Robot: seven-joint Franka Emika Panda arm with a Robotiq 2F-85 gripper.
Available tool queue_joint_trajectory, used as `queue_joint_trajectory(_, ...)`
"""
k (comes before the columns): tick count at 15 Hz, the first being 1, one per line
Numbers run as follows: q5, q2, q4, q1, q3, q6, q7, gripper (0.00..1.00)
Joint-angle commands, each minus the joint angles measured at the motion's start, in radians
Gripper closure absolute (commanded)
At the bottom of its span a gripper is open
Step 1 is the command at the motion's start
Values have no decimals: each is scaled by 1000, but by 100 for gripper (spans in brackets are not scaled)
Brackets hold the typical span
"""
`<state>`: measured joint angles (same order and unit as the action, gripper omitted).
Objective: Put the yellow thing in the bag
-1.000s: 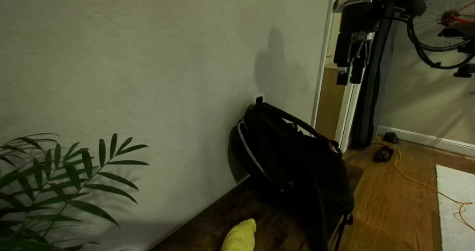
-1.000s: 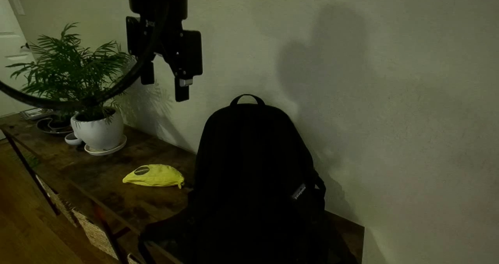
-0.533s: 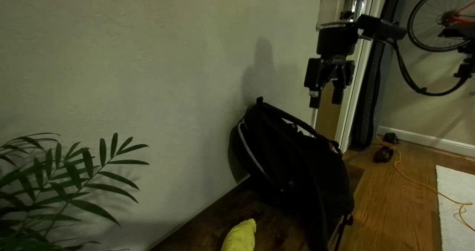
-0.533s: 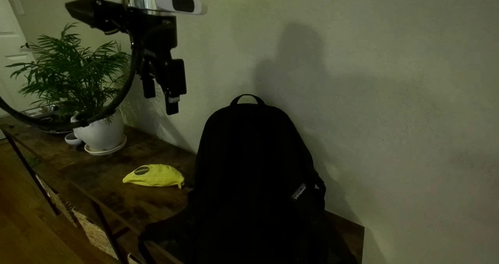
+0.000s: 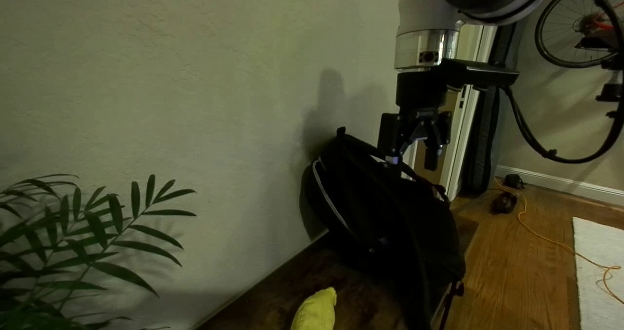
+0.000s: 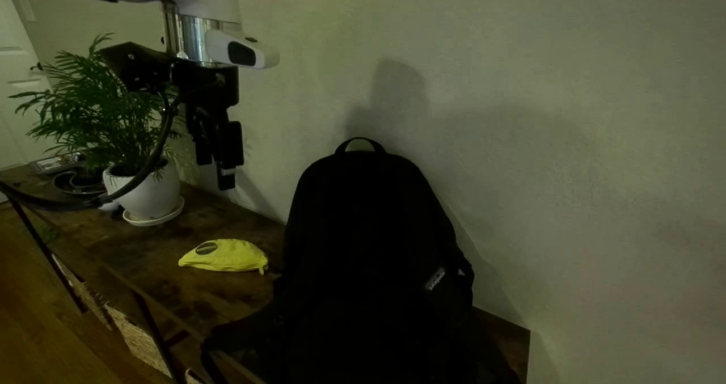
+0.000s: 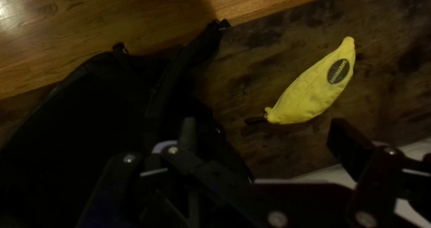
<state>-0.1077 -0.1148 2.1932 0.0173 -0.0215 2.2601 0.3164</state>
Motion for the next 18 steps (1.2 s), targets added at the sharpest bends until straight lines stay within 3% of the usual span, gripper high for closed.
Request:
queue_joint_trajectory(1, -1, 0, -3, 5, 6, -3, -1, 0)
queue_joint_trajectory(10, -11, -59, -31, 15, 4, 39, 57, 0)
queue_joint_trajectory(18, -37, -224, -112, 79, 11, 135, 342, 0)
